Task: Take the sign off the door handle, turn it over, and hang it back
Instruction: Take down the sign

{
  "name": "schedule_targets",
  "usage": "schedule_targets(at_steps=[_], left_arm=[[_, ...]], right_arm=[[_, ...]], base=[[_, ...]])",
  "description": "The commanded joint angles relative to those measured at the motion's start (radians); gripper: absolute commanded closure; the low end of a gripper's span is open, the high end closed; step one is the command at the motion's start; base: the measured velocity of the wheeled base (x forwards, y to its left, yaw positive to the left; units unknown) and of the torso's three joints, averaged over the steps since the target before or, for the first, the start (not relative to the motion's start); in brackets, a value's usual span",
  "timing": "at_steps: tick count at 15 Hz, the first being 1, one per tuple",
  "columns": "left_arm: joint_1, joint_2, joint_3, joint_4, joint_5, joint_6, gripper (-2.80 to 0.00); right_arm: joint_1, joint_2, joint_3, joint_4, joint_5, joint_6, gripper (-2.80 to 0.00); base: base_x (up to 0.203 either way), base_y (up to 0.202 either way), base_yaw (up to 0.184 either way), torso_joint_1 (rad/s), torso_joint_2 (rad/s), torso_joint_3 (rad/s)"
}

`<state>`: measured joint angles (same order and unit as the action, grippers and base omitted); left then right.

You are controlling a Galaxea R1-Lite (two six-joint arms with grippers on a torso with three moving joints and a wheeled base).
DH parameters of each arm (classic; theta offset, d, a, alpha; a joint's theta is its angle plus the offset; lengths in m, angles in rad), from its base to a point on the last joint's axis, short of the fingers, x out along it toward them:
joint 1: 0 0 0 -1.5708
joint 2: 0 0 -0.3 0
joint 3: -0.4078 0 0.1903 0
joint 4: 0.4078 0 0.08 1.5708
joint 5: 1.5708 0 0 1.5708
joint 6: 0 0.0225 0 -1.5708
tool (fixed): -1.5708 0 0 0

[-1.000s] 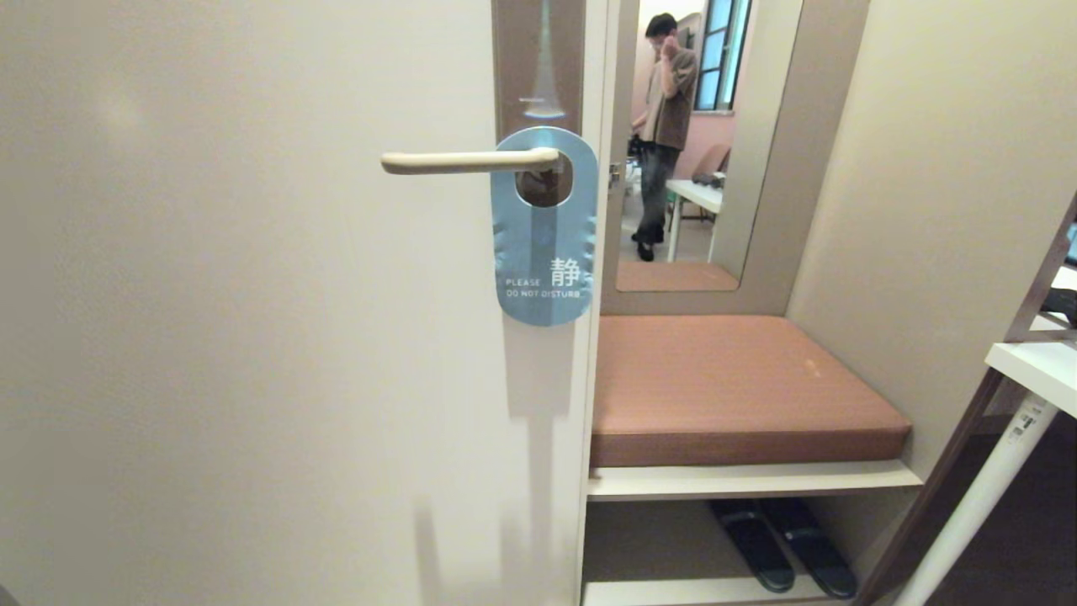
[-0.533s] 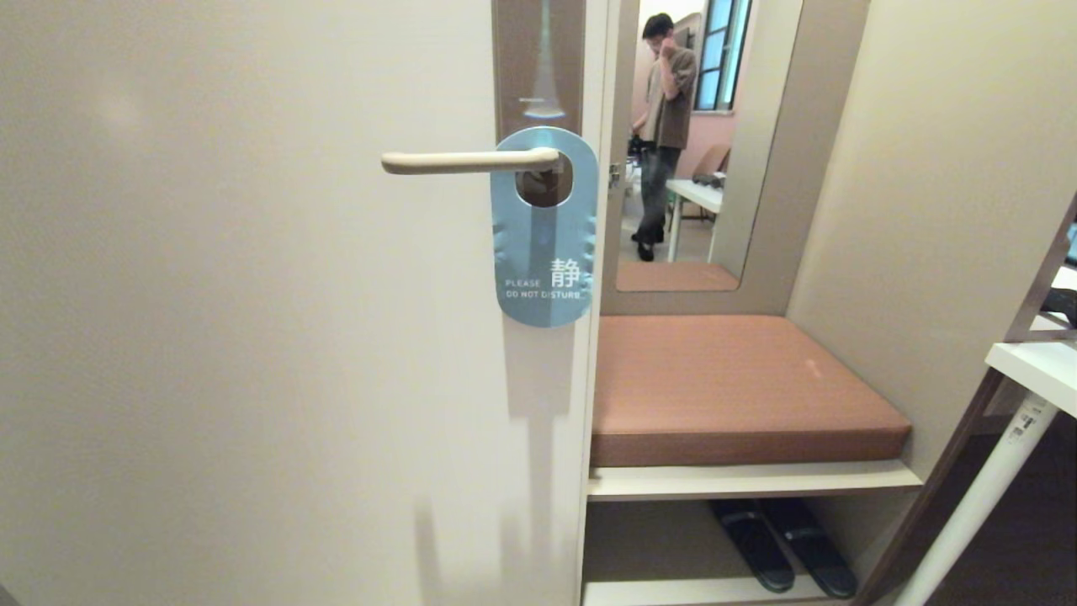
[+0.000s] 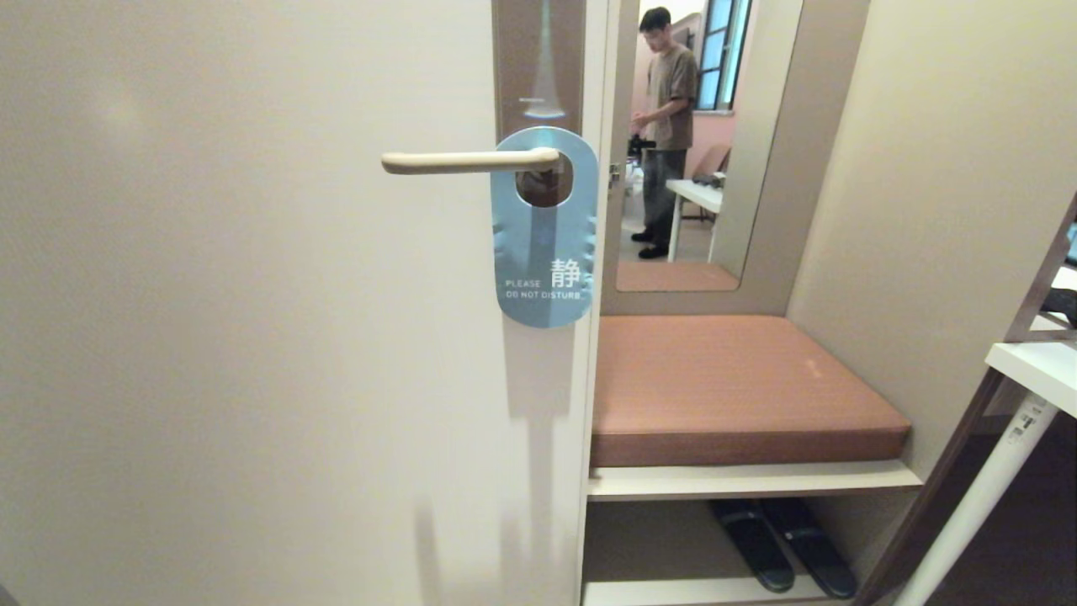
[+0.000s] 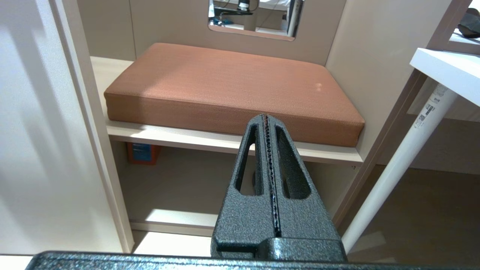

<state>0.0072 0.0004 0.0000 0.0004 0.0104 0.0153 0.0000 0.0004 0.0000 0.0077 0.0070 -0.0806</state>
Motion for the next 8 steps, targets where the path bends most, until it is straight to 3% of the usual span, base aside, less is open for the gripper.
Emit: schedule_targets(at_steps=[1,8], left_arm=[[0.000,0.000,0.000,0.000,0.000,0.000,0.00],[0.000,0.000,0.000,0.000,0.000,-0.001,0.00]], right_arm=[[0.000,0.000,0.000,0.000,0.001,-0.001,0.00],[0.000,0.000,0.000,0.000,0.002,-0.003,0.00]], base=[[0.000,0.000,0.000,0.000,0.00,0.000],[0.000,0.000,0.000,0.000,0.00,0.000]])
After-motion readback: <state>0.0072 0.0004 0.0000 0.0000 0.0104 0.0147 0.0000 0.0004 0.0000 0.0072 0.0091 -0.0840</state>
